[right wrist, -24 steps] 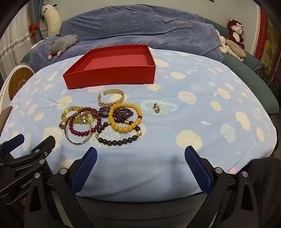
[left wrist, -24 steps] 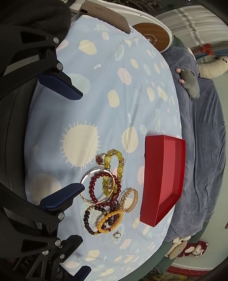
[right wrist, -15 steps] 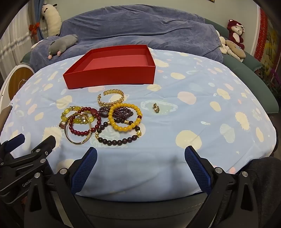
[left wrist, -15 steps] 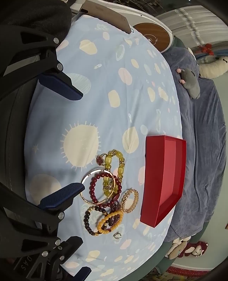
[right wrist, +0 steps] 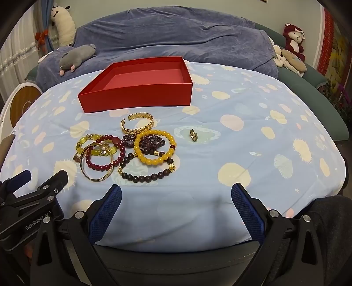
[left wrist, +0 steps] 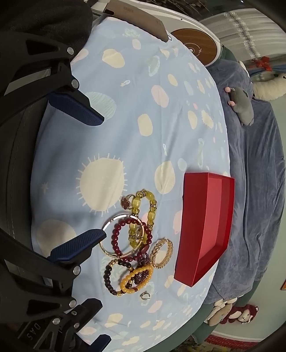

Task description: Organize jewelry

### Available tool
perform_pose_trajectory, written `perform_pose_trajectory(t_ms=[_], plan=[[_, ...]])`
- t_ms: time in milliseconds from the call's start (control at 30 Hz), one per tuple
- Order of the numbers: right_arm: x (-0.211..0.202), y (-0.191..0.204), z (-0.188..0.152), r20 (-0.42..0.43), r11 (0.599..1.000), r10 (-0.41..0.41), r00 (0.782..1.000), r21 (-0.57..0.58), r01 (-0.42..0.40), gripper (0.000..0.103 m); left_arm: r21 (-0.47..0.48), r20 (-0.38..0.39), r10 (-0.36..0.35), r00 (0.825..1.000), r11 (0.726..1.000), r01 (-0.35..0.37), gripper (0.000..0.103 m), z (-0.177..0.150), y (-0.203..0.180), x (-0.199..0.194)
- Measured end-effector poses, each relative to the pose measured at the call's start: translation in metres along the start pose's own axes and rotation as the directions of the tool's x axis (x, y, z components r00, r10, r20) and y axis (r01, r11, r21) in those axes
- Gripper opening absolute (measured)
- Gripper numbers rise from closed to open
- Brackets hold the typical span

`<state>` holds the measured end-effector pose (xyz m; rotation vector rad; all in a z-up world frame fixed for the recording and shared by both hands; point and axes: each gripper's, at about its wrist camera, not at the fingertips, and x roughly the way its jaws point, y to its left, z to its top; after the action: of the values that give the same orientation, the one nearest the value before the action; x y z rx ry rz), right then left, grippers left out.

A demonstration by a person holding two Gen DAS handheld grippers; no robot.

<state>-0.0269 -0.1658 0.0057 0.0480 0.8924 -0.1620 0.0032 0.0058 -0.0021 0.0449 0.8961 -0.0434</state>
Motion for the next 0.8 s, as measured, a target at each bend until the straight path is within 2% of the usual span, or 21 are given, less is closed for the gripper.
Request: perform_pose_trajectory(t_ms=[267, 800], plan=[[-0.0002, -0.0027, -0.0008, 0.002, 1.000, 0.003, 1.000, -0.001, -0.003, 0.096, -0.017, 0.003, 0.007, 1.000, 1.000, -0.007, 0.091, -0.0007, 0.0009, -0.0019], [-0.0004, -0.0022, -0.0008, 0.002, 1.000, 0.003, 1.000, -0.001, -0.003, 0.096, 0.015, 0.020, 0.002, 1.000, 1.000, -0.002, 0.091, 0.0008, -0.0032, -0.0062]])
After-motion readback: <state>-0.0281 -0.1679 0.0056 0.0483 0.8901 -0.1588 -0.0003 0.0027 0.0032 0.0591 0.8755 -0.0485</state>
